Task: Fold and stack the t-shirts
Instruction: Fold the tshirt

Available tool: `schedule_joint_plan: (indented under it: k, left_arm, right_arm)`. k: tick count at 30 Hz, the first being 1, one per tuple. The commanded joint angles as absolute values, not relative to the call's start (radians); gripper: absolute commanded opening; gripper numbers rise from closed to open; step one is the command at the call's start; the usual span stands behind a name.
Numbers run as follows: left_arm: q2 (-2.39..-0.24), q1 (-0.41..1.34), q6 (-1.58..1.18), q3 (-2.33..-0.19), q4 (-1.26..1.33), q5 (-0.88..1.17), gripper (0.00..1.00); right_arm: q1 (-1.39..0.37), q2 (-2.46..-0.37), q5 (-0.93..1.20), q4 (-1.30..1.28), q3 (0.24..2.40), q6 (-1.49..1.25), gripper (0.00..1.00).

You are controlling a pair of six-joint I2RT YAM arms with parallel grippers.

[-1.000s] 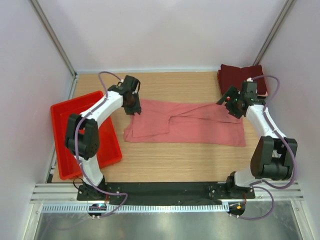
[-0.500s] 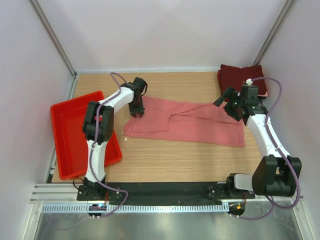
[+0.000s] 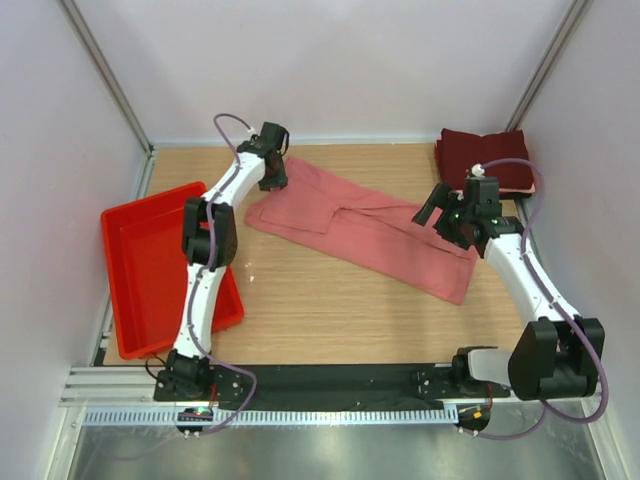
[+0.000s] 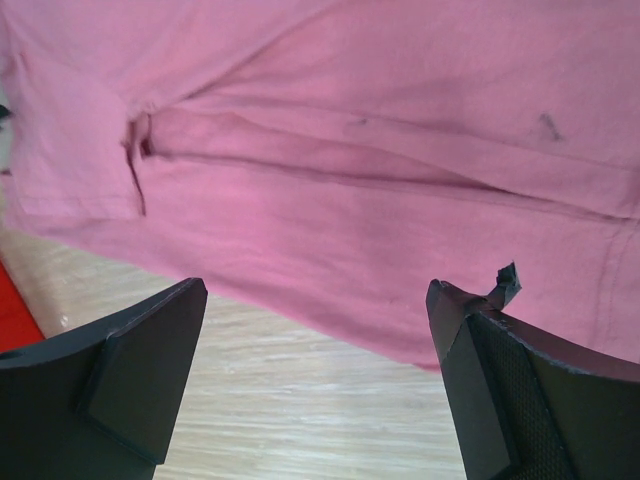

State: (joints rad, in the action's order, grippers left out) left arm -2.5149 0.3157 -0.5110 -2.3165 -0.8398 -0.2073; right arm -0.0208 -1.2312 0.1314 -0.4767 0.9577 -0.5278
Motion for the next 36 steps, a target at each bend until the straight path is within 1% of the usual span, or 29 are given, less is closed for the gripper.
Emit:
schedule_joint_plan:
  k: [1,3,4,8,9,11,12,13,16,20,21,22,23,25,26,29,31,33,36]
  left_arm:
    - [-2.278,0.314,-0.508,-2.135,-0.696,-0.161,0.38]
    - [-2.182,0.316,-0.534,-2.036,-0.661,-0.166,0.38]
    - [-2.111,0.318,-0.538,-1.951,-0.647,-0.164,0.38]
    - [-2.019,0.316,-0.563,-1.78,-0.643,-0.163,0.37]
    - [-2.008,0.318,-0.572,-1.748,-0.629,-0.161,0.37]
    - [-2.009,0.318,-0.584,-1.679,-0.595,-0.115,0.36]
    - [-2.017,0.319,-0.598,-1.666,-0.582,-0.051,0.34]
    - [-2.023,0.322,-0.603,-1.654,-0.574,-0.034,0.34]
    - [-2.054,0.344,-0.618,-1.629,-0.561,-0.041,0.34]
    - [-2.094,0.347,-0.647,-1.628,-0.566,-0.055,0.34]
    - [-2.111,0.347,-0.647,-1.631,-0.566,-0.052,0.34]
    - [-2.118,0.347,-0.647,-1.631,-0.566,-0.057,0.34]
    - [-2.126,0.347,-0.647,-1.629,-0.566,-0.064,0.34]
    - [-2.152,0.347,-0.641,-1.643,-0.566,-0.097,0.34]
    - [-2.164,0.347,-0.632,-1.652,-0.566,-0.107,0.34]
    - [-2.221,0.345,-0.608,-1.715,-0.569,-0.132,0.33]
    - [-2.272,0.345,-0.597,-1.782,-0.577,-0.141,0.33]
    - [-2.307,0.342,-0.581,-1.831,-0.598,-0.146,0.33]
    - [-2.364,0.328,-0.569,-1.931,-0.62,-0.138,0.33]
  right_arm:
    - [-0.081,-1.282,0.101,-0.508,0.999,-0.486,1.0]
    - [-0.115,-1.314,0.08,-0.511,1.008,-0.47,1.0]
    - [-0.155,-1.357,0.048,-0.512,1.009,-0.463,1.0]
    - [-0.222,-1.482,0.005,-0.535,1.031,-0.463,1.0]
    - [-0.233,-1.5,-0.035,-0.531,1.029,-0.468,1.0]
    - [-0.273,-1.525,-0.066,-0.503,1.006,-0.456,1.0]
    - [-0.284,-1.528,-0.071,-0.493,0.997,-0.433,1.0]
    - [-0.291,-1.529,-0.071,-0.485,0.988,-0.43,1.0]
    - [-0.296,-1.503,-0.015,-0.405,0.922,-0.448,1.0]
    - [-0.295,-1.502,0.028,-0.371,0.884,-0.474,0.99]
    - [-0.296,-1.512,0.015,-0.373,0.881,-0.477,0.96]
    - [-0.295,-1.516,0.006,-0.374,0.881,-0.476,0.91]
    - [-0.296,-1.52,0.005,-0.383,0.881,-0.471,0.79]
    - [-0.298,-1.52,-0.038,-0.387,0.874,-0.463,0.68]
    - [-0.298,-1.517,-0.044,-0.38,0.864,-0.463,0.57]
    - [-0.322,-1.505,-0.083,-0.37,0.839,-0.465,0.42]
    - [-0.351,-1.503,-0.106,-0.364,0.824,-0.475,0.38]
    - [-0.373,-1.505,-0.112,-0.357,0.812,-0.494,0.37]
    - [-0.431,-1.497,-0.132,-0.348,0.778,-0.521,0.41]
